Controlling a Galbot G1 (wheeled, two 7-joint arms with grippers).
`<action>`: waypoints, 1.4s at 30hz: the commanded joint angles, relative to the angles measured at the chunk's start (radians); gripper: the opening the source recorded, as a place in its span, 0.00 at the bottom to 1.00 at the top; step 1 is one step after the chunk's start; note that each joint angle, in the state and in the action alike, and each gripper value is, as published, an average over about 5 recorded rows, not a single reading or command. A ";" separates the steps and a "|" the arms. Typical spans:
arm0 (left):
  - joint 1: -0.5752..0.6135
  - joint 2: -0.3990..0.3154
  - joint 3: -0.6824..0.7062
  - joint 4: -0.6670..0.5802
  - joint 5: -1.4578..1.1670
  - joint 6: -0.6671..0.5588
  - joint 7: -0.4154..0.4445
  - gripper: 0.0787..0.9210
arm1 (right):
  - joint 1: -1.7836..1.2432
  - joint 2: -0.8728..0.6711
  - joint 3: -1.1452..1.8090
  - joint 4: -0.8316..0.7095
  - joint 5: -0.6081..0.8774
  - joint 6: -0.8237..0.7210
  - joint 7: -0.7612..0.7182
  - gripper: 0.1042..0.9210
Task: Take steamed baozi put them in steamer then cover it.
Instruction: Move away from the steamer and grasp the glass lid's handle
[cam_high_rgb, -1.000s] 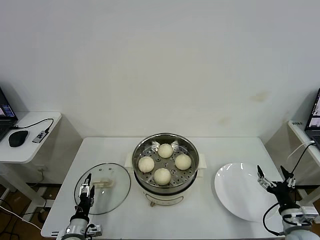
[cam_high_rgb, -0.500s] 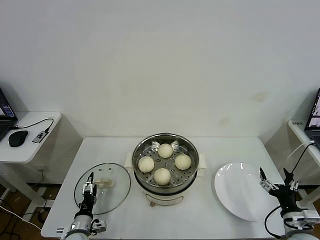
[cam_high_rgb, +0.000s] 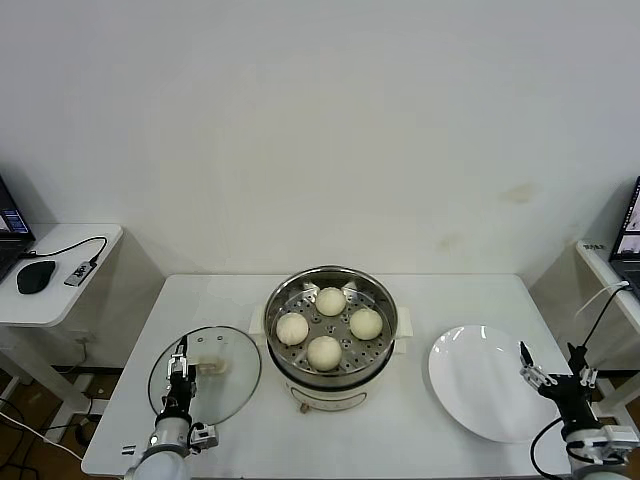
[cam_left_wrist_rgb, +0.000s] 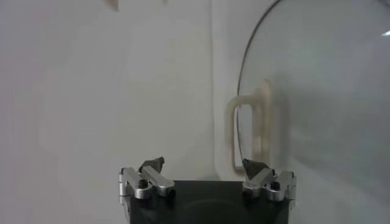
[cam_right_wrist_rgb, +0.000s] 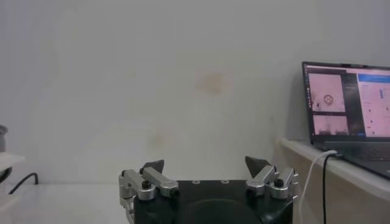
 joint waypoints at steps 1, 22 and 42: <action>-0.064 -0.006 0.004 0.059 -0.012 0.001 -0.016 0.88 | -0.006 0.002 0.009 0.000 -0.016 -0.001 -0.003 0.88; -0.099 -0.002 0.006 0.189 -0.053 -0.083 -0.145 0.66 | -0.028 0.016 0.016 0.010 -0.030 -0.002 -0.005 0.88; 0.020 0.042 -0.028 -0.149 -0.161 0.032 0.007 0.08 | -0.019 0.045 -0.012 0.060 -0.027 -0.052 -0.030 0.88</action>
